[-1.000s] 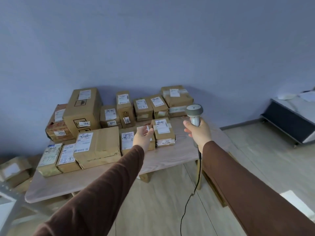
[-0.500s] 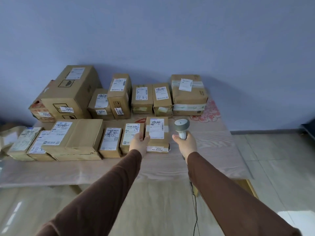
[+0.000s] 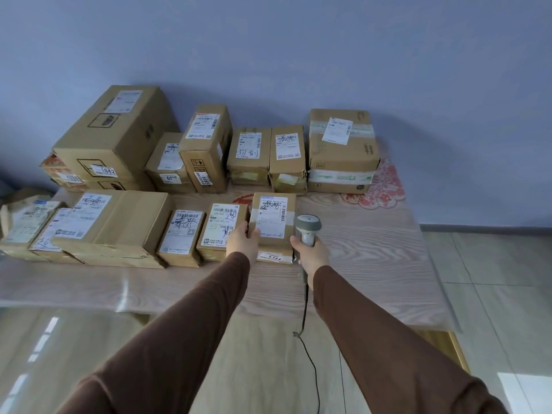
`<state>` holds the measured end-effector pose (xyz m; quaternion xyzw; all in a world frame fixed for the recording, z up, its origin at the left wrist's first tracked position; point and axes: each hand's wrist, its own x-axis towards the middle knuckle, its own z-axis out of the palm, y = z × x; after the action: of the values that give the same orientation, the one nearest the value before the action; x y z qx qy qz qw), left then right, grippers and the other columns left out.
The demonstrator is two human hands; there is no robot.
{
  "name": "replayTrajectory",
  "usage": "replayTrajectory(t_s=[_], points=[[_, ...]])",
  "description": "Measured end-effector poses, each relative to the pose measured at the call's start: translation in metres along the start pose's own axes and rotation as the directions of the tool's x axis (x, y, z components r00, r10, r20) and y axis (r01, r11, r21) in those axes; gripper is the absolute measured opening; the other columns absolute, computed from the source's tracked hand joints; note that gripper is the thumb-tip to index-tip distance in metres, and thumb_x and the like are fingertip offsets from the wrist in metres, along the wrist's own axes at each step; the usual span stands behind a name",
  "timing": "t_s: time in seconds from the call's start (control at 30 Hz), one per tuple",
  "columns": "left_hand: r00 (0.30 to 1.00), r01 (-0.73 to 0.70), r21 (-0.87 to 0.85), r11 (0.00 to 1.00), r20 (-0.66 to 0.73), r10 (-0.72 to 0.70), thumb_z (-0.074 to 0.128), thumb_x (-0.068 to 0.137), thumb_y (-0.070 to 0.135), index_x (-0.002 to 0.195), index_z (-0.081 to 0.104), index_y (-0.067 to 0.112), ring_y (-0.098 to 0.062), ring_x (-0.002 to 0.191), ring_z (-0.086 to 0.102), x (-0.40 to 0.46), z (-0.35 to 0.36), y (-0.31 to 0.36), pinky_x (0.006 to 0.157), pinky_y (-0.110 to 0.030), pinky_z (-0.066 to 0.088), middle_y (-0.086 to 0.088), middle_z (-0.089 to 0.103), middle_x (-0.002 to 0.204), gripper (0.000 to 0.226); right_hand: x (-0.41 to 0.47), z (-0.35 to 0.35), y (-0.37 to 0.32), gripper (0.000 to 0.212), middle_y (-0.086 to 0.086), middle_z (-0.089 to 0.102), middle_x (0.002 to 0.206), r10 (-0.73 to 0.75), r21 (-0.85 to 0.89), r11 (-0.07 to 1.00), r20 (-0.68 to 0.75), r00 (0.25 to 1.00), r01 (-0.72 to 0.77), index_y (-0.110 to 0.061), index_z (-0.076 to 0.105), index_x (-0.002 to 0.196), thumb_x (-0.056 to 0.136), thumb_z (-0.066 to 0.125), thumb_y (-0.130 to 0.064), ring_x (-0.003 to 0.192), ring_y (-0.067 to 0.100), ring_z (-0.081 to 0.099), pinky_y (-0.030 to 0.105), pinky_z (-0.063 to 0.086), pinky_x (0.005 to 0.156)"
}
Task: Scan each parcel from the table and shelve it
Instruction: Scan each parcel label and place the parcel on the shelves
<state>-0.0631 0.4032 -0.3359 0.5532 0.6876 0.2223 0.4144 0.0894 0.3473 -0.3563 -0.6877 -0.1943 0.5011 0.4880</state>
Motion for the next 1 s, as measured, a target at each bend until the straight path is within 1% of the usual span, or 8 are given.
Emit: replayTrajectory(t_s=[0.07,0.13,0.23,0.43,0.6,0.77,0.9,1.0], points=[[0.999,-0.001,0.087,0.996,0.040,-0.002,0.049,0.107,0.025,0.132,0.058,0.001,-0.040,0.122,0.056,0.004,0.002,0.000,0.104,-0.046,0.047,-0.021,0.065,0.127,0.035,0.003,0.002,0.005,0.028,0.002,0.070,0.101,0.036,0.044,0.998,-0.008,0.999,-0.035,-0.015,0.066,0.119,0.094,0.076,-0.022,0.086,0.017,0.060,0.036,0.047,0.082],[0.997,-0.008,0.195,0.981,0.074,-0.006,0.046,0.109,0.026,0.151,0.045,0.004,-0.039,0.136,0.045,0.005,0.004,0.002,0.115,-0.044,0.037,-0.020,0.056,0.146,0.048,0.006,0.003,0.008,0.023,0.000,0.067,0.092,0.065,0.084,0.994,-0.020,0.998,-0.063,-0.016,0.066,0.112,0.093,0.077,-0.021,0.079,0.016,0.058,0.036,0.047,0.081],[0.996,-0.042,0.231,0.972,0.088,0.022,0.044,0.109,0.022,0.156,0.040,0.006,-0.036,0.139,0.043,0.006,0.006,0.005,0.117,-0.039,0.032,-0.018,0.053,0.151,0.050,0.007,0.004,0.010,0.023,0.003,0.066,0.092,0.072,0.127,0.990,-0.034,0.997,-0.067,-0.015,0.065,0.111,0.091,0.078,-0.018,0.081,0.019,0.057,0.038,0.047,0.082],[0.995,-0.059,-0.055,0.997,0.078,0.063,0.054,0.106,0.015,0.156,0.042,0.016,-0.032,0.130,0.057,-0.005,0.001,0.006,0.106,-0.051,0.052,-0.011,0.055,0.150,0.052,-0.009,-0.004,0.000,0.023,0.002,0.066,0.098,0.043,0.187,0.982,-0.039,0.998,-0.035,-0.021,0.064,0.110,0.092,0.078,-0.018,0.086,0.019,0.057,0.039,0.047,0.083],[0.990,-0.109,-0.344,0.933,0.041,0.132,0.053,0.106,0.008,0.149,0.050,0.016,-0.023,0.127,0.058,-0.029,-0.016,0.030,0.103,-0.034,0.050,-0.007,0.058,0.144,0.044,-0.043,-0.016,-0.033,0.019,0.003,0.065,0.100,-0.040,0.225,0.973,-0.048,0.998,0.050,-0.023,0.063,0.107,0.093,0.077,-0.019,0.094,0.023,0.060,0.039,0.049,0.079],[0.967,-0.225,-0.434,0.872,0.010,0.254,0.057,0.105,0.014,0.151,0.049,0.015,-0.020,0.125,0.058,-0.062,-0.049,0.069,0.104,-0.029,0.046,-0.003,0.060,0.136,0.047,-0.093,-0.030,-0.079,0.022,0.003,0.070,0.108,-0.205,0.225,0.949,-0.084,0.975,0.219,-0.024,0.066,0.111,0.093,0.077,-0.019,0.100,0.025,0.066,0.039,0.053,0.090],[0.952,-0.180,-0.519,0.836,0.122,0.281,0.062,0.103,0.035,0.161,0.034,0.015,-0.019,0.140,0.049,-0.093,-0.080,0.098,0.120,-0.037,0.038,-0.003,0.049,0.157,0.068,-0.139,-0.044,-0.116,0.030,0.004,0.071,0.109,-0.298,0.233,0.920,-0.106,0.949,0.315,-0.020,0.067,0.118,0.090,0.080,-0.022,0.103,0.026,0.067,0.043,0.051,0.089],[0.890,-0.140,-0.614,0.777,0.266,0.370,0.061,0.103,0.039,0.153,0.049,0.016,-0.024,0.136,0.056,-0.114,-0.103,0.117,0.121,-0.047,0.039,-0.005,0.061,0.148,0.057,-0.171,-0.054,-0.139,0.034,0.002,0.073,0.119,-0.381,0.239,0.884,-0.127,0.916,0.401,-0.024,0.068,0.119,0.088,0.082,-0.022,0.110,0.023,0.068,0.042,0.052,0.097]])
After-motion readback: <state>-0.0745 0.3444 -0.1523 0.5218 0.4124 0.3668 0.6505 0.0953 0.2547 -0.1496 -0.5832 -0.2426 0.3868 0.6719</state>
